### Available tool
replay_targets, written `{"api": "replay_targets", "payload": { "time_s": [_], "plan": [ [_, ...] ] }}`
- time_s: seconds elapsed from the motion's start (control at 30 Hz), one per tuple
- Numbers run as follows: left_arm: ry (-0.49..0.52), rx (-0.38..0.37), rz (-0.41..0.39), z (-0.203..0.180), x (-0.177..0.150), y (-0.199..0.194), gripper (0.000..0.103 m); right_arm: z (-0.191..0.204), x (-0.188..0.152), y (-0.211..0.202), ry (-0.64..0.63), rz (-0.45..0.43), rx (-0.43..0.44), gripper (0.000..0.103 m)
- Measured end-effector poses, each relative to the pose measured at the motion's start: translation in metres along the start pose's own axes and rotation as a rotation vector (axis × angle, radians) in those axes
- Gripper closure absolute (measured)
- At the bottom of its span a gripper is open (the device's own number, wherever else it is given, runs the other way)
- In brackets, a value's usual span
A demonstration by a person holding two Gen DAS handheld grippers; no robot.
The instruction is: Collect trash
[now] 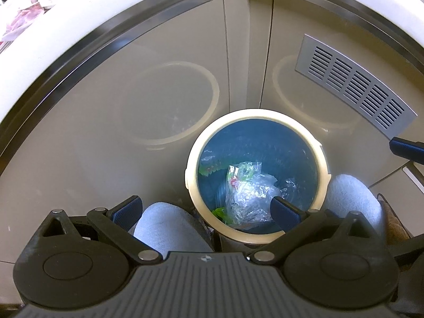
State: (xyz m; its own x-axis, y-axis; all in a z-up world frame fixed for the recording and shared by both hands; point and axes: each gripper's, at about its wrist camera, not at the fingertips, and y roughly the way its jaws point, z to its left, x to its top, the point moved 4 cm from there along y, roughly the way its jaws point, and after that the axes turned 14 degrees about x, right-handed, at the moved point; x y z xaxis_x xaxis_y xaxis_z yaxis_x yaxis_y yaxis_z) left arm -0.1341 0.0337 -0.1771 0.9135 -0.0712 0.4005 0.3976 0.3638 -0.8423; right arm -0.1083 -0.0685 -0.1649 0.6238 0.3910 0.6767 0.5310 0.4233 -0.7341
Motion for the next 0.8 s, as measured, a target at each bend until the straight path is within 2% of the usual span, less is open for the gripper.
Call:
{"api": "replay_targets", "payload": {
  "time_s": [0.3,0.8],
  "plan": [
    [0.001,0.004,-0.005,0.0,0.0,-0.001,0.0,-0.001,-0.001,-0.001,0.017,-0.009,0.004,0.003],
    [0.025,0.061,-0.079,0.005,0.009,-0.017,0.0,-0.015,0.002,-0.016,0.069,-0.061,-0.012,0.003]
  ]
}}
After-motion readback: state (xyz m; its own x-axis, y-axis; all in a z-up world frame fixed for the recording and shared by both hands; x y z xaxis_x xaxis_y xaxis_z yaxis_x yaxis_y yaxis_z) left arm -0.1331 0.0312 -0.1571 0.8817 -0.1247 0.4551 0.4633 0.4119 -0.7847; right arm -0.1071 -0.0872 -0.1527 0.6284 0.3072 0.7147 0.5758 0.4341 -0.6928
